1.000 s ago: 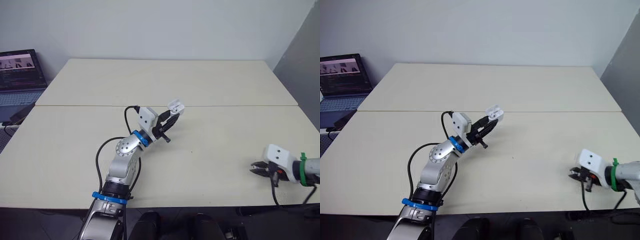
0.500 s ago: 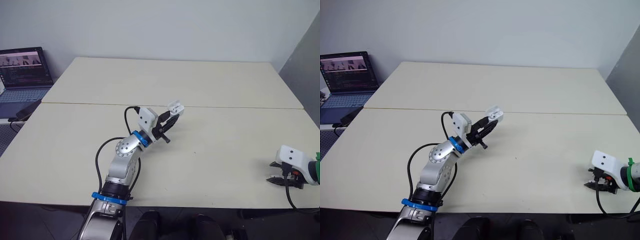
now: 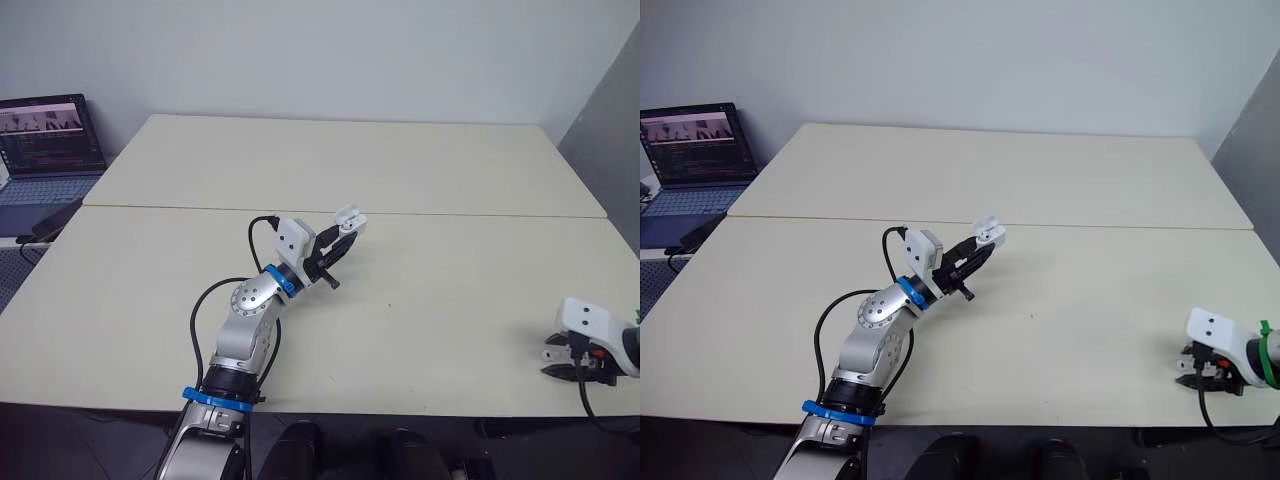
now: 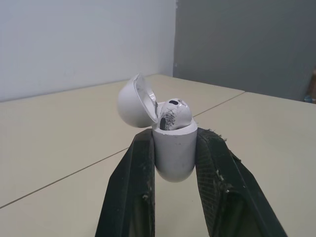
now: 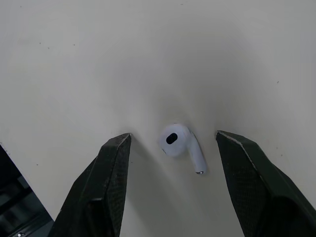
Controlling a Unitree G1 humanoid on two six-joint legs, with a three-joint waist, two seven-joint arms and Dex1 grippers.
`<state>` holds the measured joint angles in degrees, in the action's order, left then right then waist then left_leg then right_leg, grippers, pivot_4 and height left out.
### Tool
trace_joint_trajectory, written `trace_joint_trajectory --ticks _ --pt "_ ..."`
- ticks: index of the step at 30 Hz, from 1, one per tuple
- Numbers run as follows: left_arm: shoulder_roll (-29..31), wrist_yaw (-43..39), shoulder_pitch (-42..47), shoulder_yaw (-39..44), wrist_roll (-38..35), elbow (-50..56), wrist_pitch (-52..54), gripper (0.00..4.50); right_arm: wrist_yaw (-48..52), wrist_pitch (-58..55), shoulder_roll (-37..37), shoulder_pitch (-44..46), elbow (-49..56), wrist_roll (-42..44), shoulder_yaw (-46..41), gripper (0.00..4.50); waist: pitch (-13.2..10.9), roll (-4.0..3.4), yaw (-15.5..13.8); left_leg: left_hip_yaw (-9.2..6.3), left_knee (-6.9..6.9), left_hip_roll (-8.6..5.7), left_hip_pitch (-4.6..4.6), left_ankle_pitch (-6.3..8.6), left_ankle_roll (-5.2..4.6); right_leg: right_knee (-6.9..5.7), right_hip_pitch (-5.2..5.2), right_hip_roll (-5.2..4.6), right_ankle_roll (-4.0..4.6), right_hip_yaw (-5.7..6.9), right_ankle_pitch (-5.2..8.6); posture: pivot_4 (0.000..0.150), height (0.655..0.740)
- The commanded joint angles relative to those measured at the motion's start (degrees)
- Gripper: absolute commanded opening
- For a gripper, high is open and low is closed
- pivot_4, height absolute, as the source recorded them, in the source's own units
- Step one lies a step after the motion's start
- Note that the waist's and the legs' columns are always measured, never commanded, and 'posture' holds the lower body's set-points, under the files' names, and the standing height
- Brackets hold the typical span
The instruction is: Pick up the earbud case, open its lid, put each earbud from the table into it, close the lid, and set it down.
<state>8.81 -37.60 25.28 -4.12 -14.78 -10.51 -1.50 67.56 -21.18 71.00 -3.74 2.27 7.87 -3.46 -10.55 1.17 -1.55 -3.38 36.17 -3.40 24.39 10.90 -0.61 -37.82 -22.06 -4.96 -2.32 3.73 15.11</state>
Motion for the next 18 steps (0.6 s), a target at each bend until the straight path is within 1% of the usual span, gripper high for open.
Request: trace_joint_trajectory --ticks 1,2,5,11,12,15,18 --pt "-0.2 0.4 0.9 0.2 -0.3 2.5 -0.4 0.75 0.8 2.5 -0.6 1.9 -1.5 -2.4 3.0 2.83 0.0 0.04 0.1 0.00 0.00 0.00 0.00 0.00 0.00 0.00 0.00 0.00 0.00 0.00 0.00 0.150 0.7400" --pt "-0.2 0.4 0.9 0.2 -0.3 2.5 -0.4 0.75 1.0 3.0 -0.8 2.8 -1.9 -2.8 3.6 2.83 0.0 0.08 0.1 0.00 0.00 0.00 0.00 0.00 0.00 0.00 0.00 0.00 0.00 0.00 0.00 0.150 0.7400" --pt "-0.2 0.4 0.9 0.2 -0.3 2.7 -0.2 0.75 1.9 5.0 -0.7 4.4 -3.1 -4.2 5.0 2.23 0.1 0.16 0.2 0.01 0.01 0.01 -0.01 0.00 0.00 0.00 0.00 0.00 0.01 -0.01 -0.01 0.150 0.7400" --pt "0.0 0.7 0.5 0.2 -0.3 3.3 -0.1 0.75 3.4 7.0 -0.4 6.0 -5.8 -5.1 6.0 0.20 0.1 0.28 0.2 0.02 0.04 0.01 -0.03 0.00 0.00 0.01 0.02 0.00 0.01 -0.04 -0.01 0.150 0.7400" --pt "0.0 0.7 0.3 0.1 -0.3 3.5 -0.1 0.75 3.6 6.7 -0.4 6.2 -5.9 -4.9 5.9 0.04 0.1 0.28 0.2 0.02 0.05 0.01 -0.03 0.00 0.00 0.01 0.02 0.00 0.01 -0.05 -0.01 0.150 0.7400" --pt "0.0 0.8 0.3 0.0 -0.3 3.7 0.0 0.75 4.3 5.3 -0.6 6.8 -4.6 -3.3 5.2 0.04 0.1 0.27 0.1 0.02 0.05 0.01 -0.03 0.00 0.01 0.01 0.02 -0.02 0.04 -0.05 -0.03 0.150 0.7400" --pt "-0.1 0.7 0.5 0.1 -0.4 3.5 0.0 0.75 3.4 -1.5 -3.1 10.0 0.1 0.5 4.0 0.04 0.1 0.28 0.2 0.02 0.04 0.01 -0.02 0.00 0.01 0.01 0.02 -0.02 0.05 -0.05 -0.04 0.150 0.7400"
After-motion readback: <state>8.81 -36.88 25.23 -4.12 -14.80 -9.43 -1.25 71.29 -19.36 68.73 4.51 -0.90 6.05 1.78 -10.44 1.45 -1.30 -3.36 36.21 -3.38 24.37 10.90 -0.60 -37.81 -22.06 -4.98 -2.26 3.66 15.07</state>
